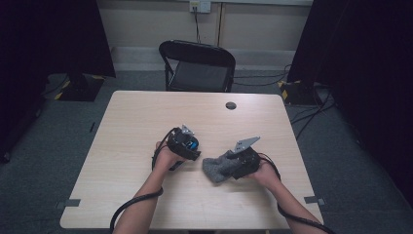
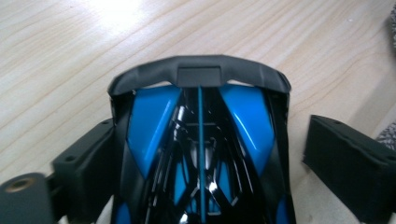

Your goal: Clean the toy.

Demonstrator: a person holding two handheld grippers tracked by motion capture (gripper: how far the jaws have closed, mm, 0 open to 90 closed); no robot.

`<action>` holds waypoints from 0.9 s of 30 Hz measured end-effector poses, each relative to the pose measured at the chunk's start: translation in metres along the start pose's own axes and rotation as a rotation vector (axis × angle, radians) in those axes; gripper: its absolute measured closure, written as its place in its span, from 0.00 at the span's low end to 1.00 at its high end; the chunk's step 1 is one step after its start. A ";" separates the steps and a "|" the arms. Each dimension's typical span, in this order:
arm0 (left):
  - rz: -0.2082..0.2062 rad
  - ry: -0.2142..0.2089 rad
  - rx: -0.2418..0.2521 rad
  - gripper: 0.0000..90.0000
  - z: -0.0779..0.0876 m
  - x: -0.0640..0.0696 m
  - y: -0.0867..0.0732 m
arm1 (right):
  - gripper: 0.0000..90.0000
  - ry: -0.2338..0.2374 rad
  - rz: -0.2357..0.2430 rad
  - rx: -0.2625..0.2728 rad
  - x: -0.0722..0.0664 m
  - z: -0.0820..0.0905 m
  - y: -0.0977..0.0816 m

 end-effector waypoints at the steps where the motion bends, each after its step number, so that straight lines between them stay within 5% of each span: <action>1: 0.004 -0.002 -0.002 0.06 0.000 0.001 0.000 | 0.27 0.000 0.001 -0.001 0.000 0.000 0.000; 7: 0.013 0.010 -0.006 0.08 0.000 -0.001 0.002 | 0.27 0.002 -0.004 -0.002 0.001 0.000 0.000; 13: 0.014 0.021 0.008 0.27 0.005 -0.009 -0.001 | 0.27 0.004 -0.005 0.002 0.001 0.000 0.000; 27: 0.032 0.037 0.005 0.28 0.006 -0.008 -0.001 | 0.28 0.005 -0.016 0.006 0.002 0.000 0.000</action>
Point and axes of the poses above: each handheld gripper's, and its own axes: z roughly backward along the jaws, y roughly out of its top, x roughly to its right, the point moved 8 cm from there along -z, roughly forward along the jaws, and after that the axes turned 13 degrees about -z, right-handed, at the moved point
